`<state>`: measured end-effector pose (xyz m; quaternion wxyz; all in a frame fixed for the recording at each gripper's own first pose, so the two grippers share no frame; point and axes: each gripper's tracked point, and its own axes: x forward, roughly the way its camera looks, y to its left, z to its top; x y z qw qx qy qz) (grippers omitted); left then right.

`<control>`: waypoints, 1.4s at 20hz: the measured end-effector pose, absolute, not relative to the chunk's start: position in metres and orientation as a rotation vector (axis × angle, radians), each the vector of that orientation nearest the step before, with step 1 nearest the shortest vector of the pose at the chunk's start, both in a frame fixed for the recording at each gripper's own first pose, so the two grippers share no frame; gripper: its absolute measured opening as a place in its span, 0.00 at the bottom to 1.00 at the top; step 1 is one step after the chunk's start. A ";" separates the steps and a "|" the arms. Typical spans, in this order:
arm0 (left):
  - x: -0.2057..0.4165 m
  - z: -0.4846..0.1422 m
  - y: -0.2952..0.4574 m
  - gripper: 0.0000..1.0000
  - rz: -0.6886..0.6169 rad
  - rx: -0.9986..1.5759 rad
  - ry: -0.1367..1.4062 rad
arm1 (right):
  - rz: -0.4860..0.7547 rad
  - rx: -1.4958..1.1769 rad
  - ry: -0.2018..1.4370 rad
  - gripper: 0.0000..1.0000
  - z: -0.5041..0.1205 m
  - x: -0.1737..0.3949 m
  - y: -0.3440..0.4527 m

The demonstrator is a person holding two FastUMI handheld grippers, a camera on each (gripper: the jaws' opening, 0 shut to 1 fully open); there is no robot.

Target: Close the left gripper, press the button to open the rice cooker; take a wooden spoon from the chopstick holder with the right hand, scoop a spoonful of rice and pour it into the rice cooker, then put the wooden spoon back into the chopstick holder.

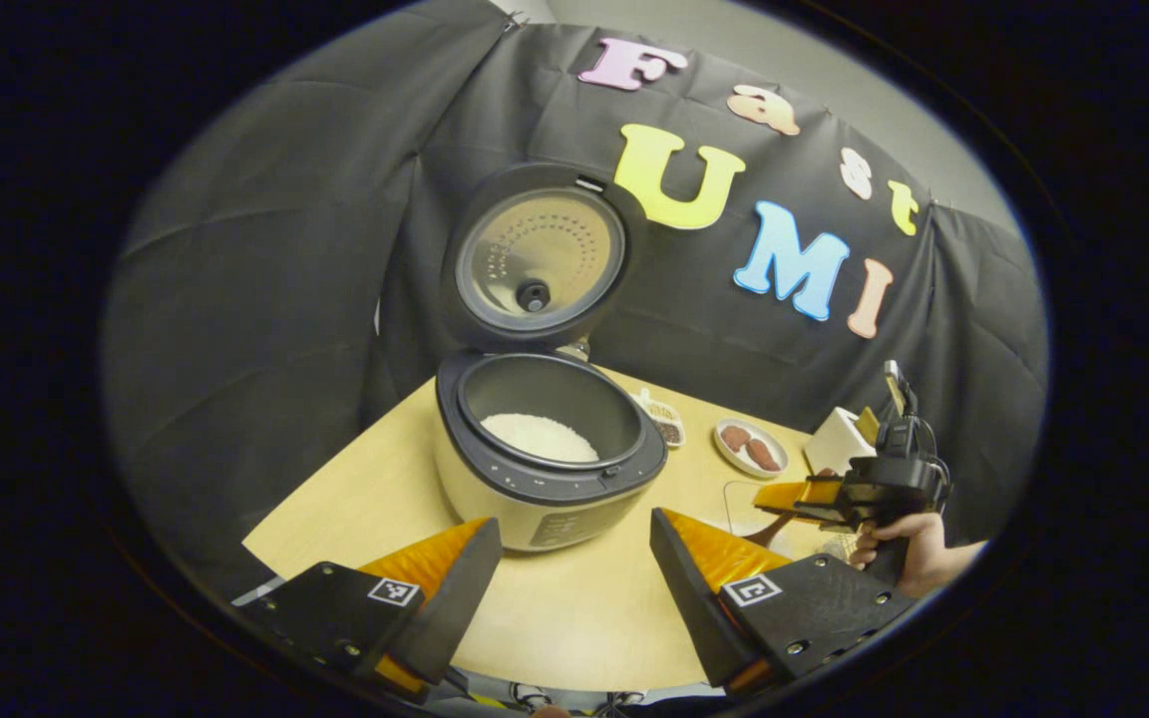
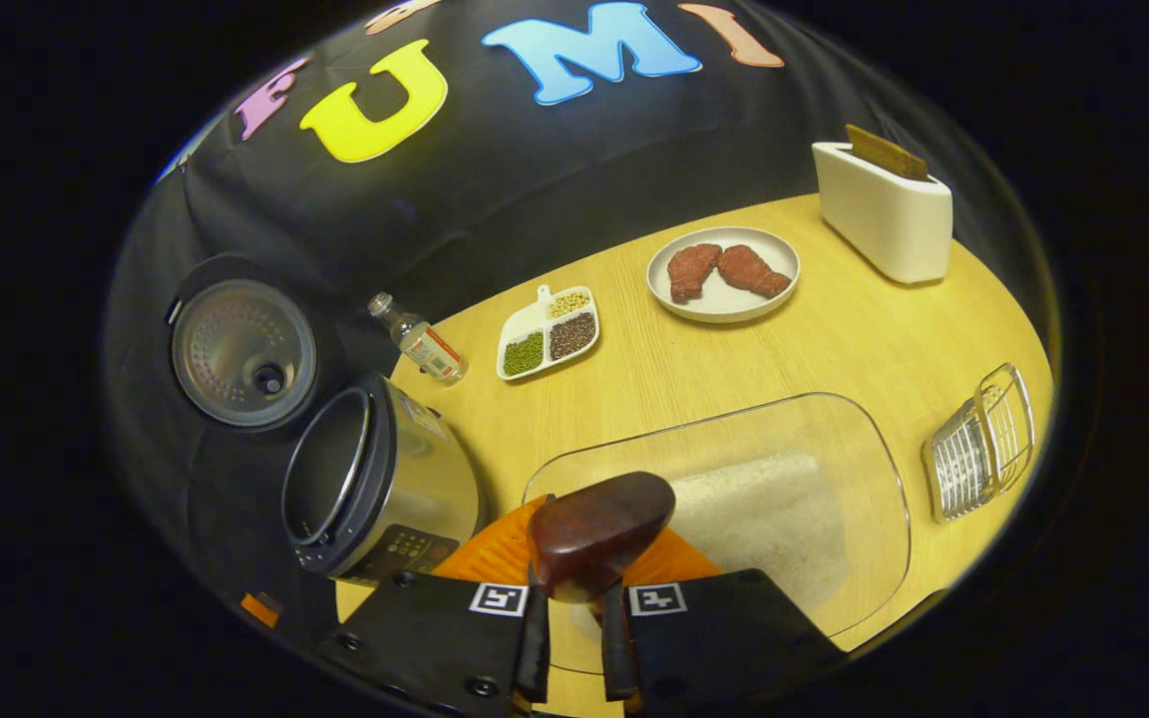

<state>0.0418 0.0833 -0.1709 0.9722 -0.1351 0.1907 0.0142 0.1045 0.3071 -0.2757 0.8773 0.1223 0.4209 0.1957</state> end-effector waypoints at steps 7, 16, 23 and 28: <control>0.029 -0.162 0.084 0.94 0.050 -0.275 0.369 | 0.356 0.417 0.906 0.23 -0.254 0.111 0.283; 0.015 -0.136 0.094 0.94 0.088 -0.249 0.311 | 0.217 0.621 0.897 0.23 -0.217 0.124 0.234; -0.008 -0.124 0.124 0.96 0.173 -0.233 0.279 | 0.293 0.846 0.850 0.23 -0.142 0.143 0.281; -0.024 -0.118 0.131 0.92 0.214 -0.212 0.258 | 0.437 0.880 0.846 0.23 -0.101 0.148 0.353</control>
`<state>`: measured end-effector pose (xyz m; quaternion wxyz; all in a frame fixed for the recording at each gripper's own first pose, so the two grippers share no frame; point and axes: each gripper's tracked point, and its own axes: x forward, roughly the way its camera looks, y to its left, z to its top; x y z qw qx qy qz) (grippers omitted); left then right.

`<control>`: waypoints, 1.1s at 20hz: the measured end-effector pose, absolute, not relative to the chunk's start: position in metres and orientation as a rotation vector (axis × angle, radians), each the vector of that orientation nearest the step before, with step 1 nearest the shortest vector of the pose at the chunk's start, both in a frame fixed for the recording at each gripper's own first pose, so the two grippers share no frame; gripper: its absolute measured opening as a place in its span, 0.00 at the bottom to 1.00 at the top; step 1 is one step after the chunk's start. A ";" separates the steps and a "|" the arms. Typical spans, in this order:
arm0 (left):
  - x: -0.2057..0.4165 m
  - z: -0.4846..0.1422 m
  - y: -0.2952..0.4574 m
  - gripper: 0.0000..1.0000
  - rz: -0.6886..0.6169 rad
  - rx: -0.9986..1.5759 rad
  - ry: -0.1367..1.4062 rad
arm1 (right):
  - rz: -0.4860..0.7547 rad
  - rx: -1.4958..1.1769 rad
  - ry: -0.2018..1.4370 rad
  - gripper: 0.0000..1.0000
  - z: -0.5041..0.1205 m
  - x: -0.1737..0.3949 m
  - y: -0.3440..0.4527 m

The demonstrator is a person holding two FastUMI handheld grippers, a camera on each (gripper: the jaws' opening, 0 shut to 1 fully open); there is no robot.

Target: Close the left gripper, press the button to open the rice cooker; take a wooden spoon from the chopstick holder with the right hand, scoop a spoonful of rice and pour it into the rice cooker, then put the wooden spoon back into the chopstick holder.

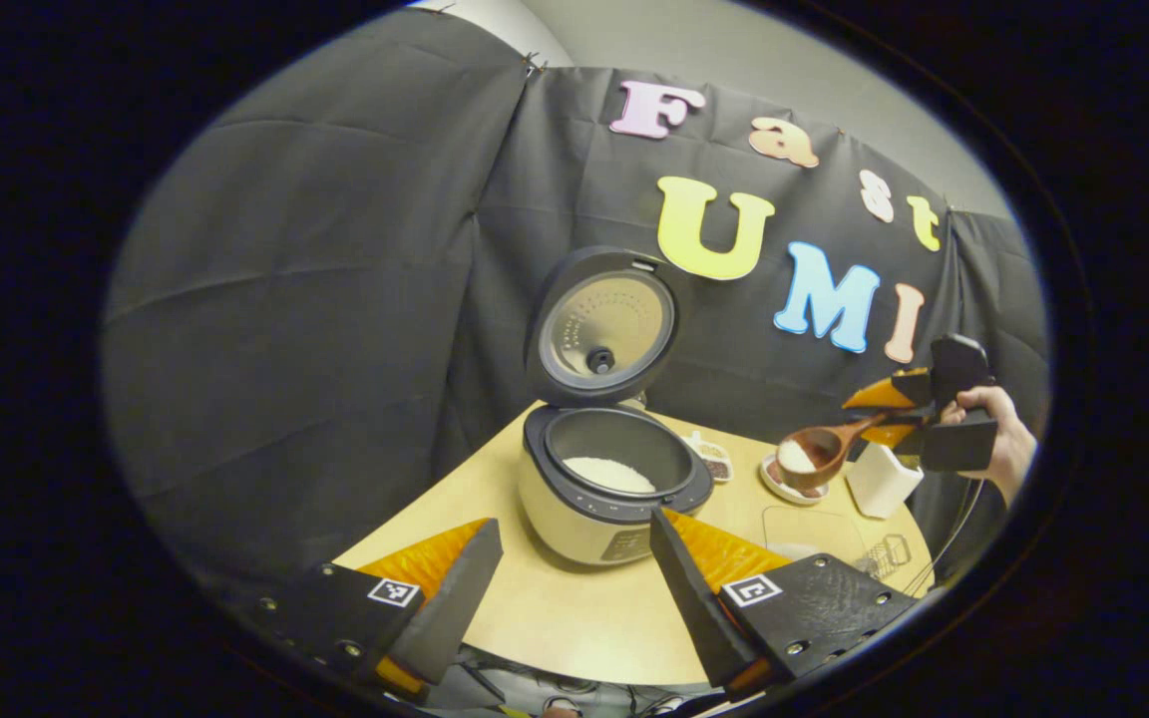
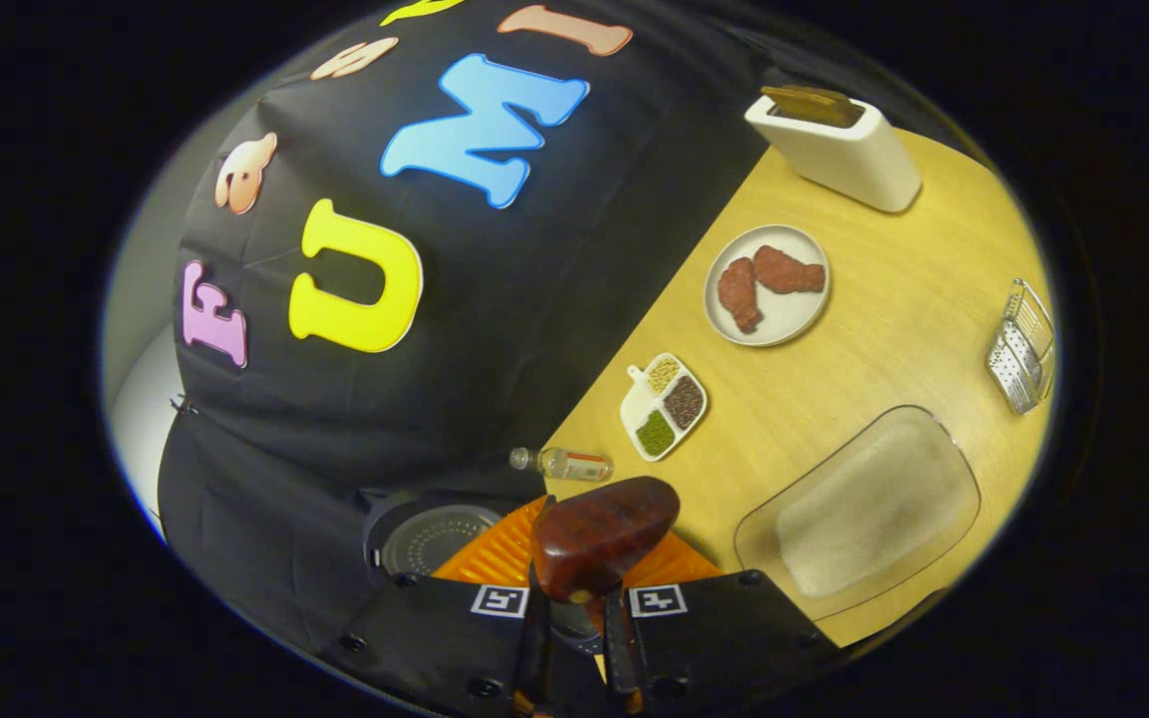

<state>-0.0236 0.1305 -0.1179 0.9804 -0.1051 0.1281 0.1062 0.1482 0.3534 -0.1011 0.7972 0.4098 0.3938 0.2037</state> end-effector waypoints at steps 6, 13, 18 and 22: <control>-0.047 -0.119 0.132 0.92 0.271 -0.238 0.255 | 0.578 0.805 0.843 0.19 -0.081 0.144 0.444; -0.066 -0.126 0.161 0.92 0.353 -0.241 0.267 | 0.716 0.547 0.770 0.23 -0.088 0.143 0.534; -0.066 -0.131 0.183 0.92 0.388 -0.235 0.296 | 0.842 0.258 0.609 0.23 -0.095 0.141 0.582; -0.056 -0.126 0.190 0.94 0.404 -0.221 0.289 | 0.978 -0.037 0.432 0.23 -0.100 0.132 0.610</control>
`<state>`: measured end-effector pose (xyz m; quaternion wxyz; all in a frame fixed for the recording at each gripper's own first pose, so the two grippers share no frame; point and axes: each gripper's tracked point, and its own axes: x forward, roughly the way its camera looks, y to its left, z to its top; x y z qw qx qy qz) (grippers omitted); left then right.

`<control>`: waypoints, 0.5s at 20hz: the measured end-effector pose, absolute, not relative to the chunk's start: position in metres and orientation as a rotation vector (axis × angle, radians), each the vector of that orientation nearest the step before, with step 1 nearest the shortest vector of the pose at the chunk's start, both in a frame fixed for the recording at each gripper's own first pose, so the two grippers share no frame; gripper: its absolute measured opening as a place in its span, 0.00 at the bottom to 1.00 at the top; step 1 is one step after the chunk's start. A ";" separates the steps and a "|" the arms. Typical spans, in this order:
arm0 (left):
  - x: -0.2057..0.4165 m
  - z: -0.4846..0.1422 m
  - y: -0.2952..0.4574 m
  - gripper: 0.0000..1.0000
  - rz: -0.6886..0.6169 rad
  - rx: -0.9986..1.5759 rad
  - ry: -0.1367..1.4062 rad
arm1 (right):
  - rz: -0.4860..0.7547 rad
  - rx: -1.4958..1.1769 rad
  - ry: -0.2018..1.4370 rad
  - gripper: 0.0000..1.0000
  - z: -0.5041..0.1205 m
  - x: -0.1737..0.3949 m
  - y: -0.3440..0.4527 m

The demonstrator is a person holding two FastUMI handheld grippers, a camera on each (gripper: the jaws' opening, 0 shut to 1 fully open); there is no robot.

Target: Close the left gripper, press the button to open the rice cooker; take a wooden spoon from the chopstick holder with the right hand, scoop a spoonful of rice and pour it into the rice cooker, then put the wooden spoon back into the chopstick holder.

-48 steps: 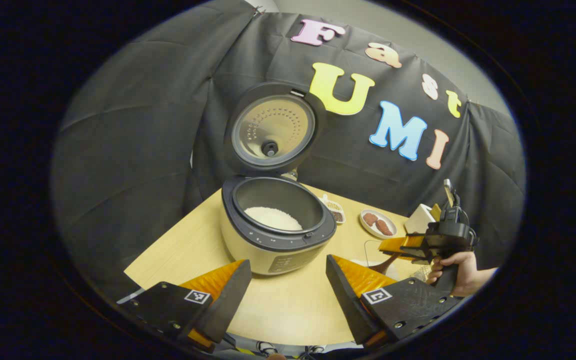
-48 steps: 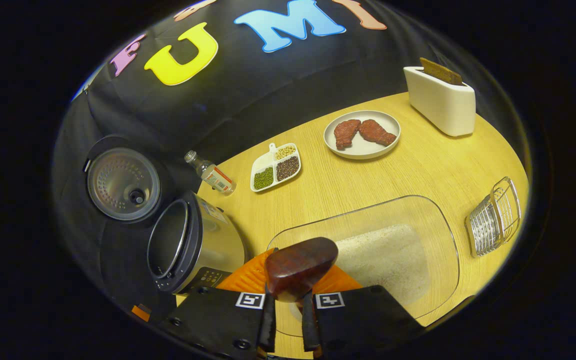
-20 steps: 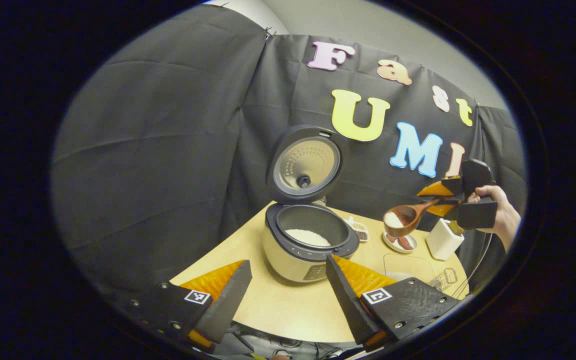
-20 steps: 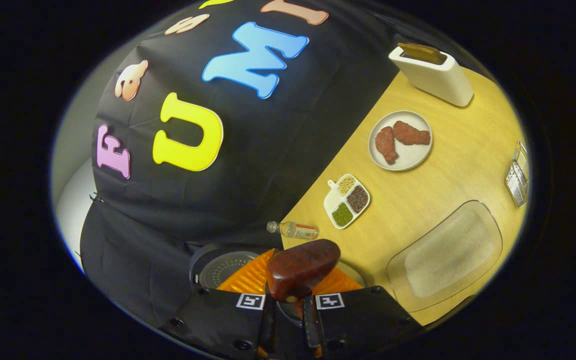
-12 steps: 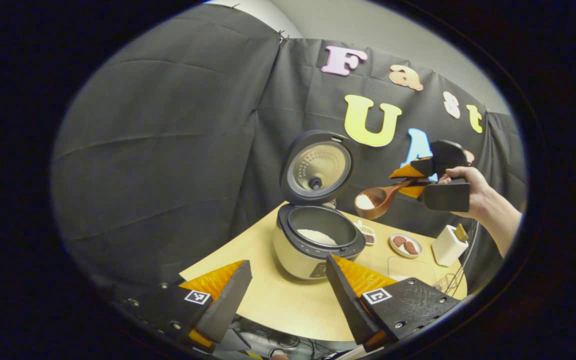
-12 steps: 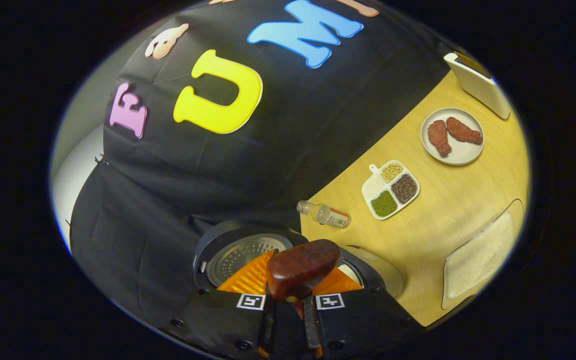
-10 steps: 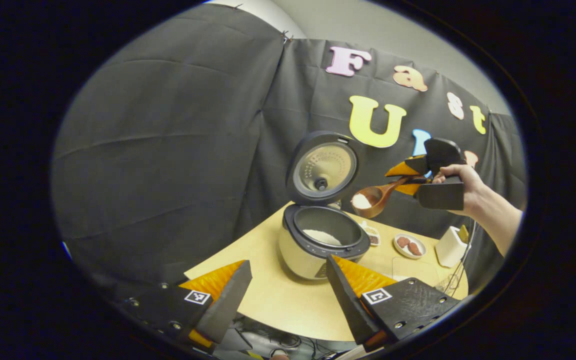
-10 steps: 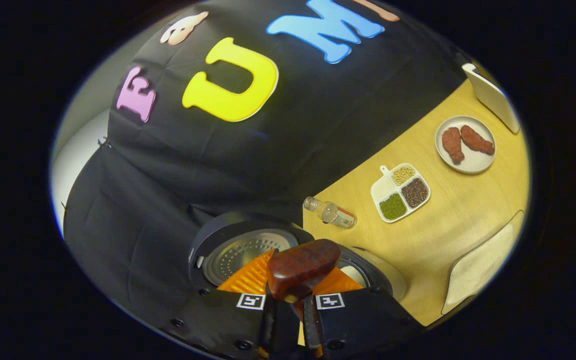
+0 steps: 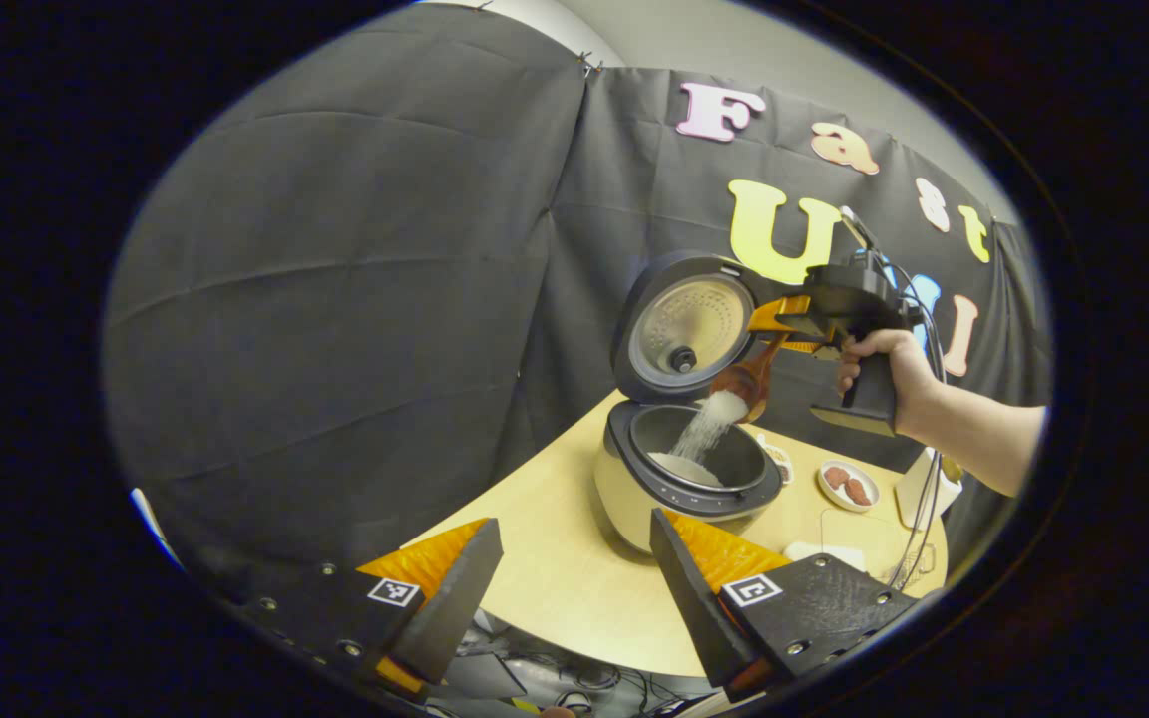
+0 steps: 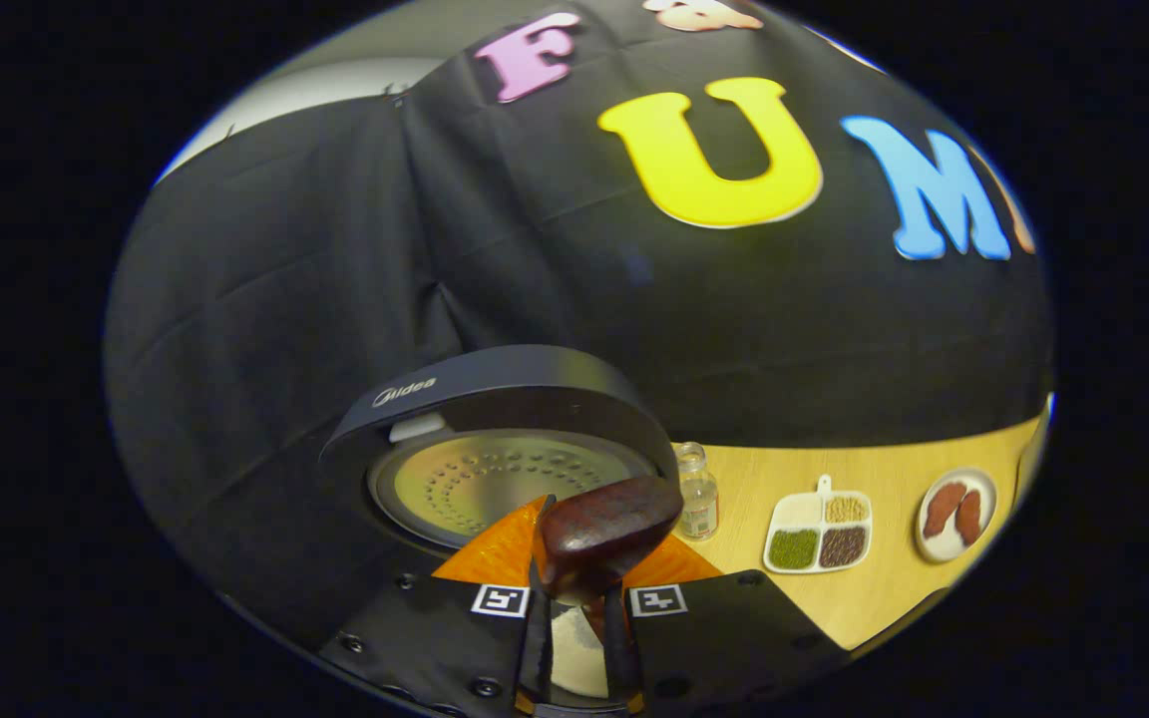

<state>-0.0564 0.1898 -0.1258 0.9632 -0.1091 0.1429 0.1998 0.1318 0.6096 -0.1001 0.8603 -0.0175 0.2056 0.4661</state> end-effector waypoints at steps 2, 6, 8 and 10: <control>-0.048 -0.122 0.188 0.94 0.403 -0.219 0.285 | 1.054 -0.139 0.327 0.23 -0.098 0.120 0.624; -0.039 -0.112 0.186 0.94 0.397 -0.227 0.263 | 1.125 -0.337 0.210 0.23 -0.112 0.109 0.630; -0.037 -0.110 0.189 0.93 0.402 -0.217 0.256 | 1.149 -0.400 0.162 0.23 -0.119 0.105 0.631; -0.040 -0.110 0.192 0.96 0.409 -0.213 0.256 | 1.173 -0.474 0.090 0.23 -0.120 0.103 0.631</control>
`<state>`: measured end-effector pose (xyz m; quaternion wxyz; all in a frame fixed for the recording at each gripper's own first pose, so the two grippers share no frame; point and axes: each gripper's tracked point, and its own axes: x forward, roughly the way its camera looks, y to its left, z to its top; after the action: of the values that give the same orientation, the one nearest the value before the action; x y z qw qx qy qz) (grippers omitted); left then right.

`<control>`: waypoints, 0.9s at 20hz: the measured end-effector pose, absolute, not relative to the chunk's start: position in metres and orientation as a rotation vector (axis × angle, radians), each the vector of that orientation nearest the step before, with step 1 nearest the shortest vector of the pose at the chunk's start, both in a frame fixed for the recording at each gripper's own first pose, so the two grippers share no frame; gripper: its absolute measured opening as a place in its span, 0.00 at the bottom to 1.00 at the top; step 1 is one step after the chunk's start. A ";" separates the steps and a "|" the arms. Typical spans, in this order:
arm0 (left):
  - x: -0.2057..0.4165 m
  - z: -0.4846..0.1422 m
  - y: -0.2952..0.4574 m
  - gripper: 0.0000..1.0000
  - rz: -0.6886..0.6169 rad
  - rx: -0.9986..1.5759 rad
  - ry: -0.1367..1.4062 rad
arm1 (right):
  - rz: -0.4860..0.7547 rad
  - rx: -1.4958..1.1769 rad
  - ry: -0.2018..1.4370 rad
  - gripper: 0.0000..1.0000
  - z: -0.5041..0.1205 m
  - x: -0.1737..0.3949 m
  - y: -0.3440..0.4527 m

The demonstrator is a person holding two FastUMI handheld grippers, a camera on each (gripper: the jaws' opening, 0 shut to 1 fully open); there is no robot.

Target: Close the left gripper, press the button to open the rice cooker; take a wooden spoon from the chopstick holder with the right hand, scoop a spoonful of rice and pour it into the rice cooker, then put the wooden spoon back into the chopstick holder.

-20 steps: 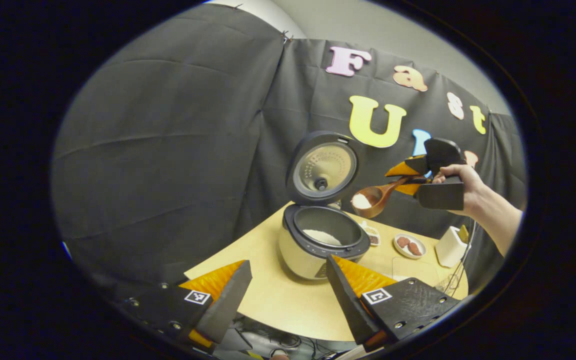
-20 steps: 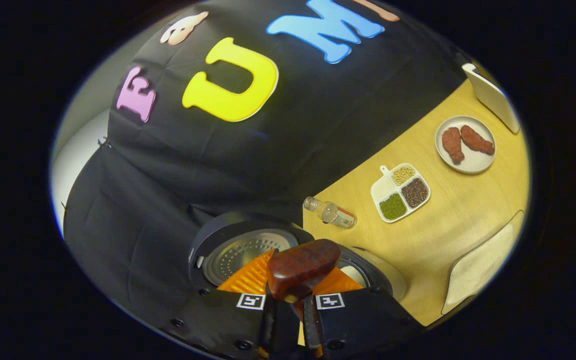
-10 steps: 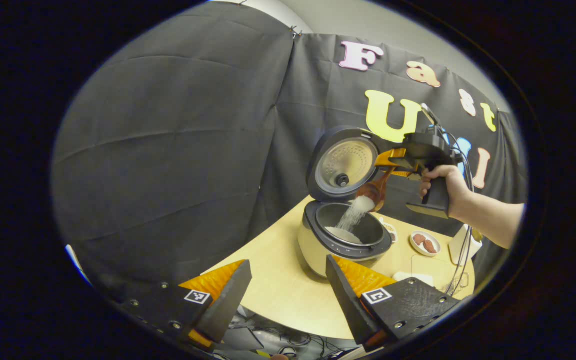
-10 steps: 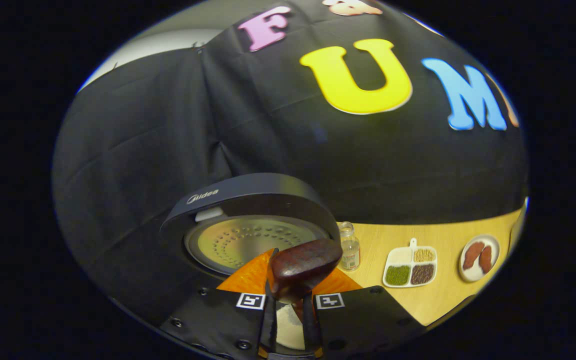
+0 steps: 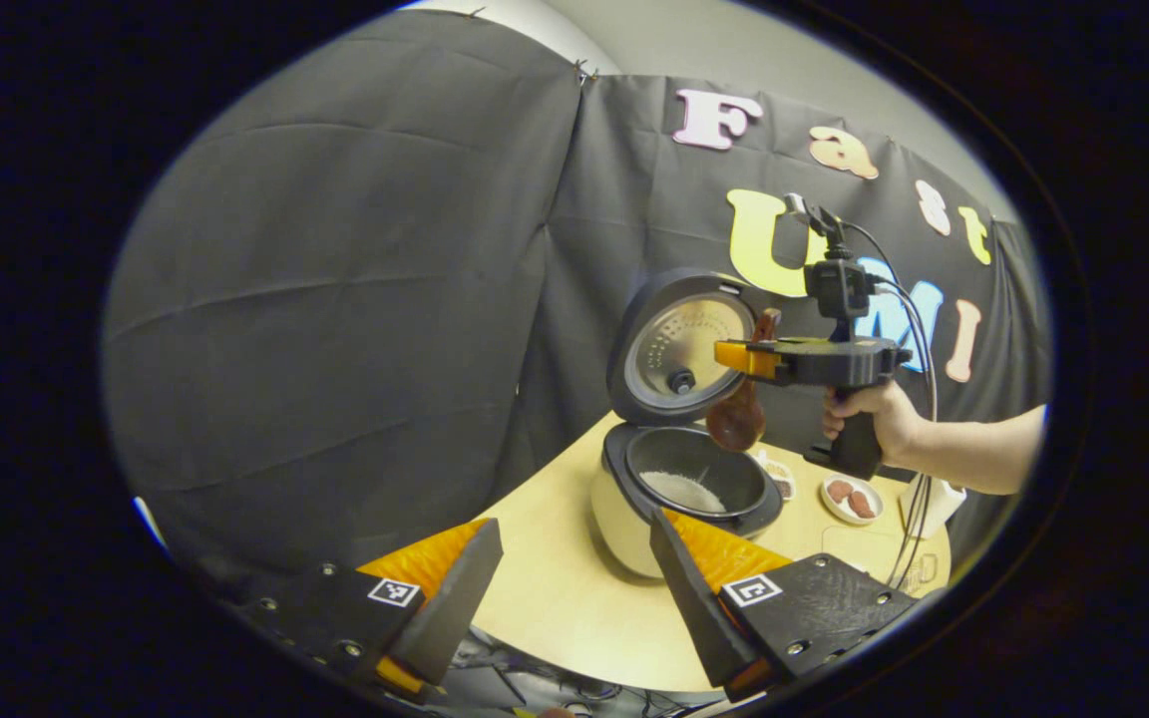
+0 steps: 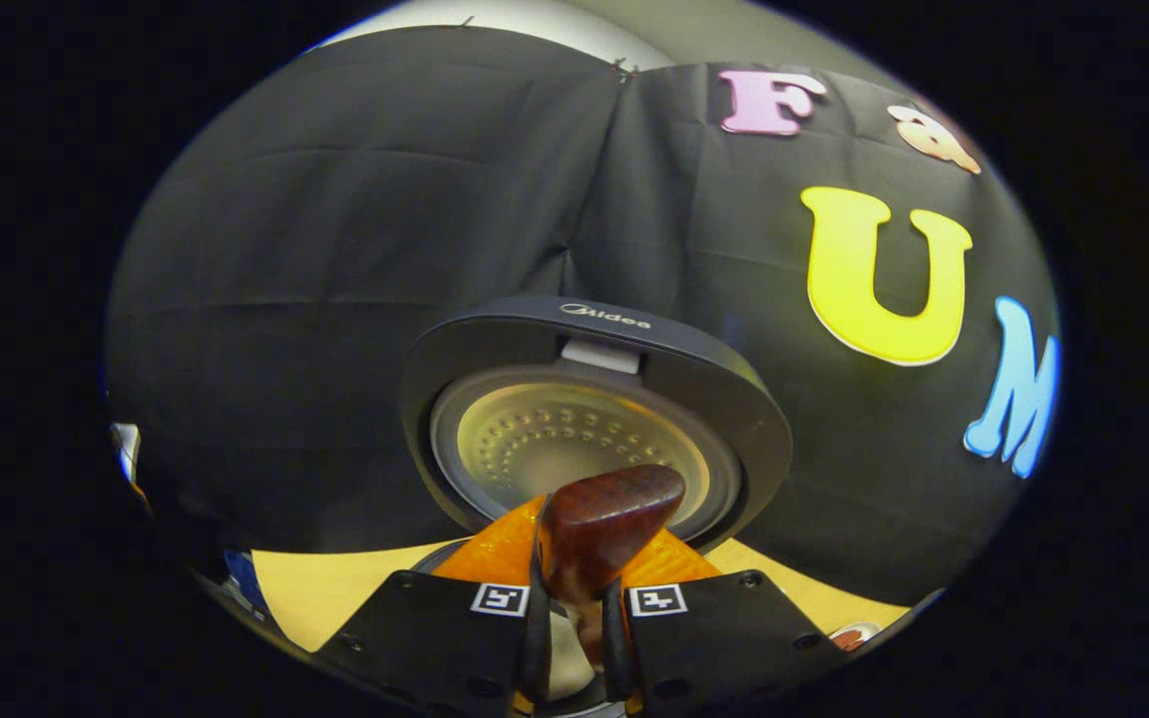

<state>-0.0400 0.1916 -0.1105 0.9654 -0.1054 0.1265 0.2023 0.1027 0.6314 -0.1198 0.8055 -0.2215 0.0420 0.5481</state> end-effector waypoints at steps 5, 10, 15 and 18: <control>-0.050 -0.114 0.193 0.93 0.429 -0.187 0.274 | 1.227 -0.654 -0.038 0.22 -0.134 0.091 0.621; -0.045 -0.106 0.169 0.94 0.391 -0.144 0.273 | 1.177 -0.455 0.064 0.23 -0.096 0.095 0.593; -0.019 -0.094 0.115 0.93 0.281 -0.121 0.269 | 1.144 -0.166 0.089 0.22 0.010 0.097 0.529; -0.001 -0.086 0.072 0.92 0.215 -0.098 0.263 | 1.101 -0.087 0.046 0.22 0.061 0.111 0.467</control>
<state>-0.0010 0.0722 -0.0857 0.9844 -0.0489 0.1310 0.1072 0.1106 0.4669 0.0609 0.8511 -0.0412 0.0217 0.5230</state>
